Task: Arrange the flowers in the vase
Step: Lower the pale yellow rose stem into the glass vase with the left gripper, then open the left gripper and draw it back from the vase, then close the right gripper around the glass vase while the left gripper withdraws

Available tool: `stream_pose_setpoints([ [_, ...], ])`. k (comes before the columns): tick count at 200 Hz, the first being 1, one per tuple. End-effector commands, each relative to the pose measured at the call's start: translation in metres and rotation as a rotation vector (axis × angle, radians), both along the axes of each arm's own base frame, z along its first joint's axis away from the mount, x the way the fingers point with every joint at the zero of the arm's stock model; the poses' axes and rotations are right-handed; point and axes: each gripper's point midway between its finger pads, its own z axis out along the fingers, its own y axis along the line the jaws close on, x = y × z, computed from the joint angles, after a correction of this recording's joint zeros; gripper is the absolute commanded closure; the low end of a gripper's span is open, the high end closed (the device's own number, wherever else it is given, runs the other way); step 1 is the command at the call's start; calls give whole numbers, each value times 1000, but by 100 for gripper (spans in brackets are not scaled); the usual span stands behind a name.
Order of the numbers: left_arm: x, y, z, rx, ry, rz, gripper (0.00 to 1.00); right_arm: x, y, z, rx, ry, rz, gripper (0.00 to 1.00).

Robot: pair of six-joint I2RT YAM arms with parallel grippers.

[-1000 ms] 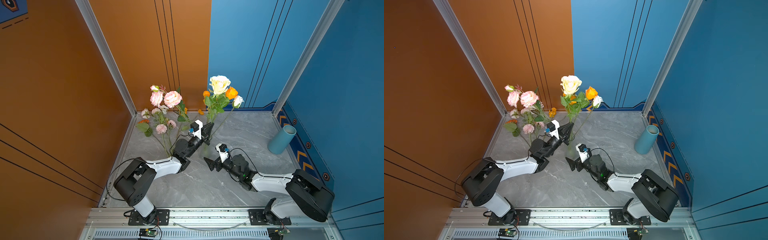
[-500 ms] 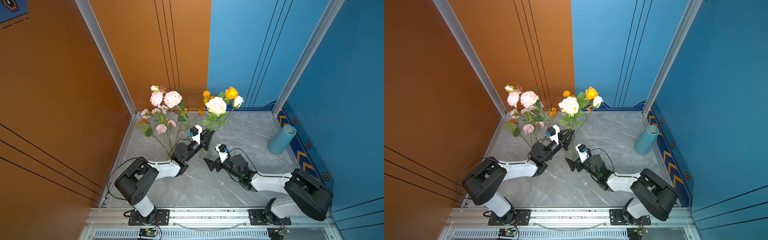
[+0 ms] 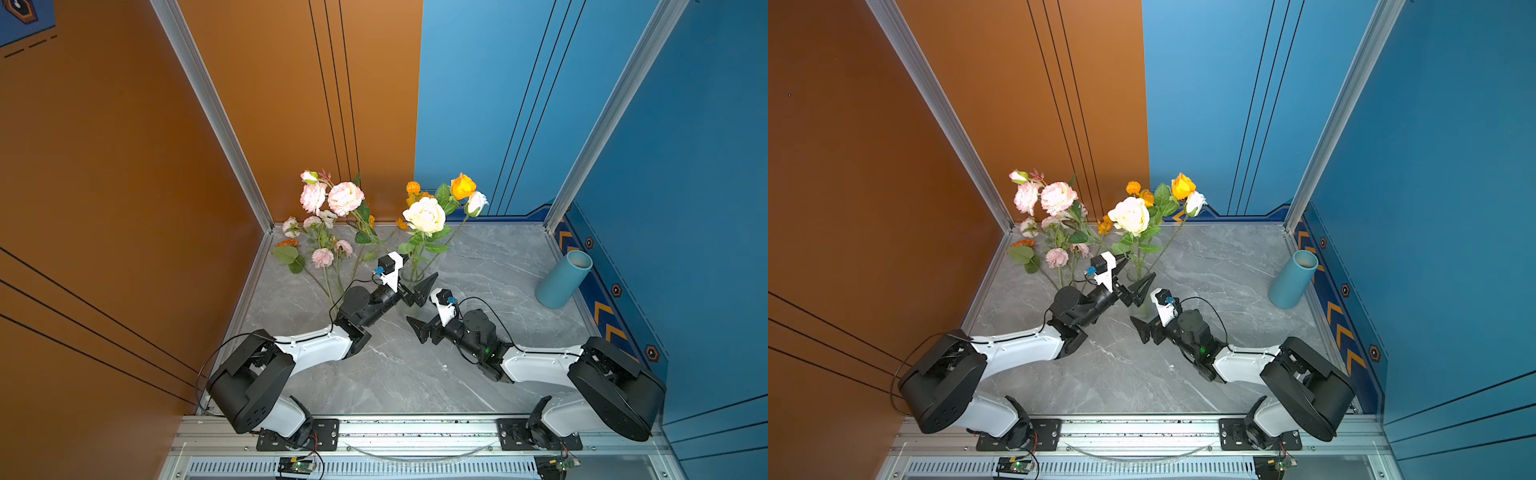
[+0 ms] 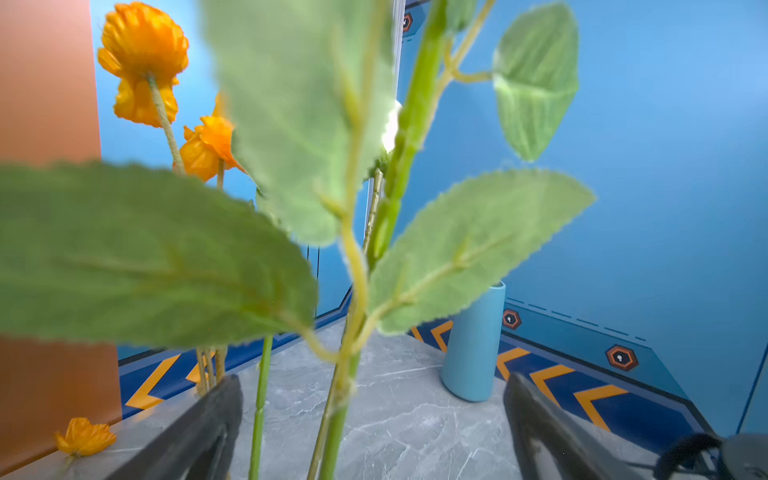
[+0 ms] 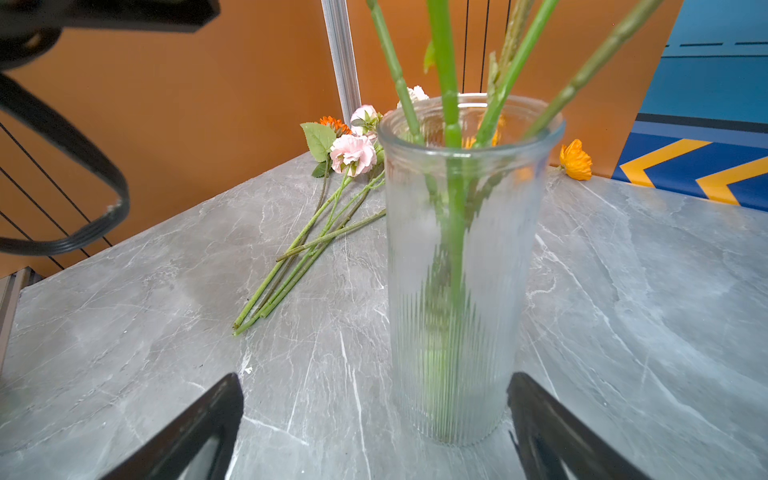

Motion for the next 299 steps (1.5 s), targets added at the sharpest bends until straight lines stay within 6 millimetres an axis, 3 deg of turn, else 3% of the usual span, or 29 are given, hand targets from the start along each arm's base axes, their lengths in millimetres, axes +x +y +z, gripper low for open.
stream_pose_setpoints([
  [1,-6,2,-17,82,30,15,2,6,2,13,42,-20,-10,0],
  [51,-17,8,-22,140,34,28,2,7,1,12,45,-17,-12,0],
  [136,-17,10,-26,179,42,85,2,8,-1,12,46,-15,-16,0],
  [183,-14,49,-44,290,142,275,2,17,-12,11,56,-13,-55,0],
  [216,-28,82,-60,366,211,338,2,25,-22,5,32,-12,-96,0],
  [221,-31,87,-63,382,225,343,2,36,-33,4,29,-12,-131,0],
  [237,-40,100,-71,418,265,353,2,47,-38,7,25,-12,-147,0],
  [283,-60,126,-86,442,421,362,2,69,-19,21,32,-42,-95,0],
  [299,-63,126,-90,453,456,338,2,70,-13,24,44,-67,-73,0],
])
